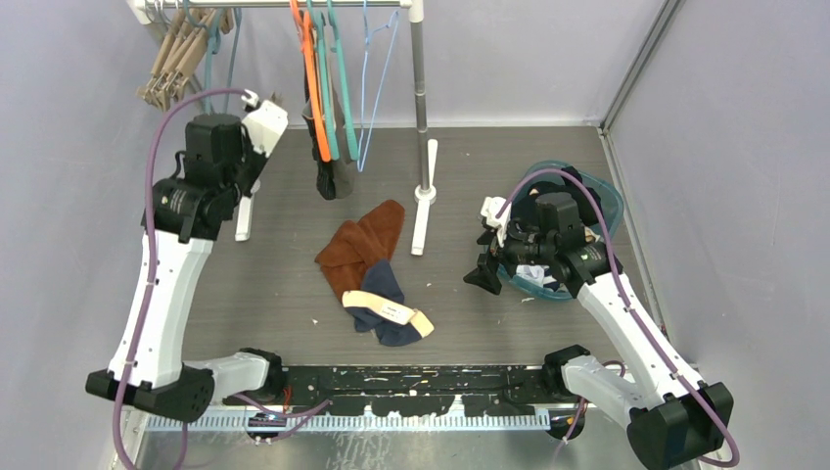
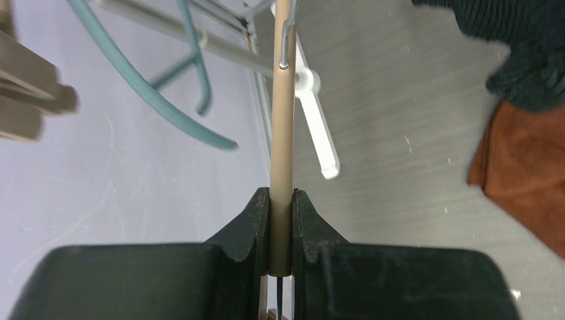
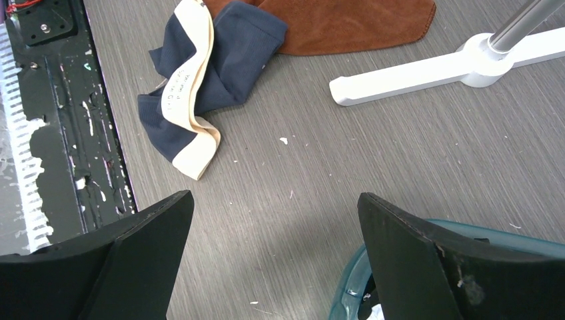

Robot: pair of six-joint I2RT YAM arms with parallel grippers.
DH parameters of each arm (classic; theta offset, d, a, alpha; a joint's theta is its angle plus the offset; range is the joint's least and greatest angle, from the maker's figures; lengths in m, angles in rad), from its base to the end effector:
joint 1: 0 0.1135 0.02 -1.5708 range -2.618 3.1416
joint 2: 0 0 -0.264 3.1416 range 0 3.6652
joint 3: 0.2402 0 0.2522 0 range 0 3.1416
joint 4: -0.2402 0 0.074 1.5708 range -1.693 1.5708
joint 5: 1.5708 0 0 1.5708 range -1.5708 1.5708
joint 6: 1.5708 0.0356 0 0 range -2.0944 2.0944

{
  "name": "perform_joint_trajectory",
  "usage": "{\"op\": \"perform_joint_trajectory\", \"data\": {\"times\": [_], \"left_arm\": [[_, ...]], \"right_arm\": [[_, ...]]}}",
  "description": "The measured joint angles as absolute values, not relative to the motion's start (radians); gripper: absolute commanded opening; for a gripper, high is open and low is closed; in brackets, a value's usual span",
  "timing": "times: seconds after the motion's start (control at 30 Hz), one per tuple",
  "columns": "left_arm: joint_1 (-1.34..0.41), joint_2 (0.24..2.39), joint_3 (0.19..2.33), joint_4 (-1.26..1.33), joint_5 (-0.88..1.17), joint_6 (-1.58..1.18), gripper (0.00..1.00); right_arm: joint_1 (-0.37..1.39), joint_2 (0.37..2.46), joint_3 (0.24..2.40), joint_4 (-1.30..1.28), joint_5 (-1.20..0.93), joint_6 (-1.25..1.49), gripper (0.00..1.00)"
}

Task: Remove the underwear clipped to the hanger
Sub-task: Place the hanger at the clothesline.

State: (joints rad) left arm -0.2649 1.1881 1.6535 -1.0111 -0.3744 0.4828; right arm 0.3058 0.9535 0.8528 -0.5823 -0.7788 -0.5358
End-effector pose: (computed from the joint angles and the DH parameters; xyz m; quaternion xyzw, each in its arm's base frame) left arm 0.2012 -0.0411 0.4663 0.2278 0.8305 0.2136 0.4613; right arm 0.1775 0.0822 0.3012 -0.4901 0.6960 0.2950 0.4340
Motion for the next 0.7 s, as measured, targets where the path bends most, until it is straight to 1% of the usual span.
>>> {"op": "perform_joint_trajectory", "data": {"times": [0.27, 0.47, 0.7], "left_arm": [[-0.191, 1.330, 1.854, -0.932, -0.324, 0.448, 0.01], [-0.097, 1.442, 2.026, -0.922, -0.221, 0.354, 0.02], [-0.028, 1.506, 2.127, -0.903, -0.106, 0.239, 0.03]], "right_arm": [[0.306, 0.935, 0.844, -0.574, -0.778, -0.535, 1.00], [0.306, 0.908, 0.834, -0.566, -0.779, -0.530, 1.00], [0.306, 0.908, 0.828, -0.553, -0.780, -0.525, 1.00]]}}
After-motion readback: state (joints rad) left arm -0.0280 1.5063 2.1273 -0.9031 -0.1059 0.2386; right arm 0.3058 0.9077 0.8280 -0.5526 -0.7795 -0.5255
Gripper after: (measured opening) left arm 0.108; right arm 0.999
